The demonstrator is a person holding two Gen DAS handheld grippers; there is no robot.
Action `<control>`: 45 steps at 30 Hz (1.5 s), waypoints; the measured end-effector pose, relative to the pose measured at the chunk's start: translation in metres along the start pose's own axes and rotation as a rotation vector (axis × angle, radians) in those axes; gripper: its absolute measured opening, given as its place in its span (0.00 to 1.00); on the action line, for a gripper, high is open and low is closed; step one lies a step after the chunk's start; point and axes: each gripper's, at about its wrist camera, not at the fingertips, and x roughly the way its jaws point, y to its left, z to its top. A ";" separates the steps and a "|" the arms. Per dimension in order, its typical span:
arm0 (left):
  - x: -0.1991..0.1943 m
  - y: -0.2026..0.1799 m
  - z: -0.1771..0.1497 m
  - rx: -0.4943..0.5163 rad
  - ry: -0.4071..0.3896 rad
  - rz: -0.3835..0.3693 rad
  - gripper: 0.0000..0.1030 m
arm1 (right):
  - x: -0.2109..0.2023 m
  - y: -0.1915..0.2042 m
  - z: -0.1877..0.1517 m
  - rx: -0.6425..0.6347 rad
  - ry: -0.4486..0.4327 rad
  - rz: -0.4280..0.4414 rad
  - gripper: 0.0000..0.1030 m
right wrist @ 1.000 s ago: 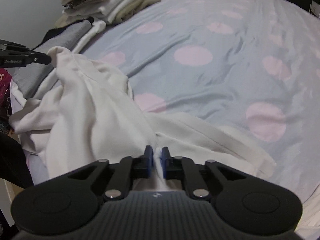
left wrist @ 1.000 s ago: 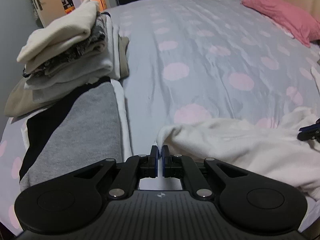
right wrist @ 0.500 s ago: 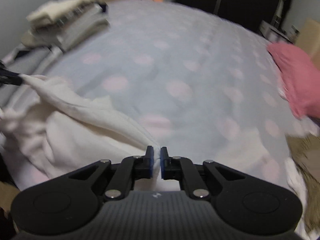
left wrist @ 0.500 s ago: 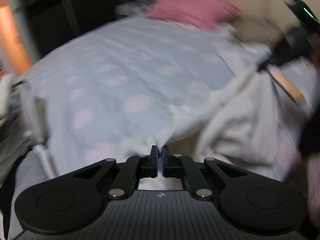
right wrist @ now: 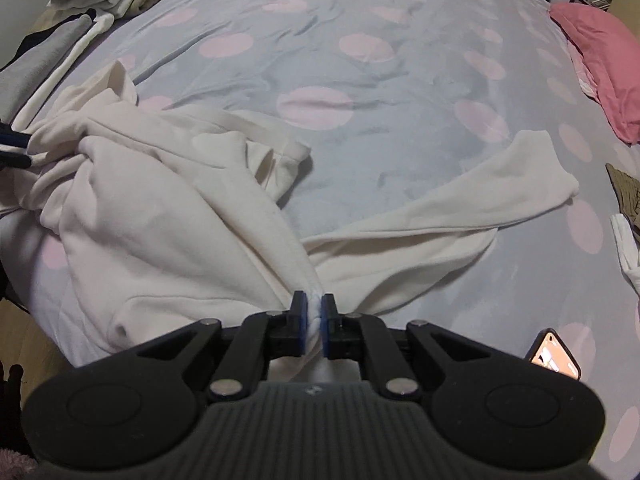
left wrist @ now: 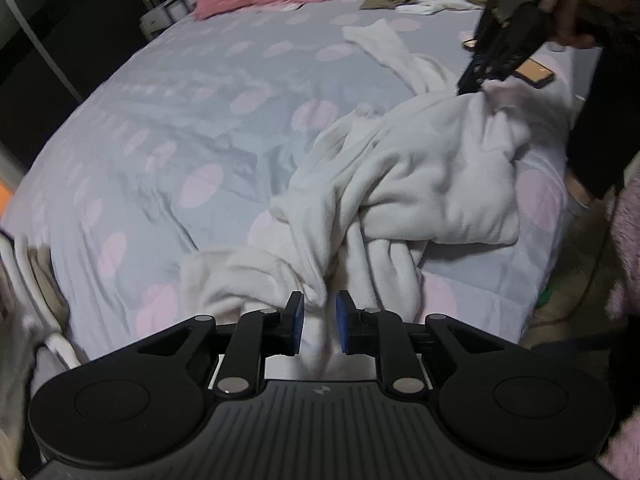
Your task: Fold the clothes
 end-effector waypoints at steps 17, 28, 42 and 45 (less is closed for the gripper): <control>0.047 -0.018 0.025 0.762 0.179 0.010 0.26 | 0.007 -0.001 0.000 0.000 -0.008 0.019 0.09; 0.077 -0.038 -0.011 1.056 0.186 0.000 0.30 | 0.015 -0.004 0.000 -0.001 0.002 0.040 0.10; 0.032 0.019 -0.008 0.297 0.073 0.060 0.10 | 0.004 -0.018 0.004 0.032 -0.105 0.112 0.36; 0.013 0.042 -0.010 0.093 0.033 0.110 0.09 | 0.014 -0.021 0.003 0.051 -0.075 0.098 0.36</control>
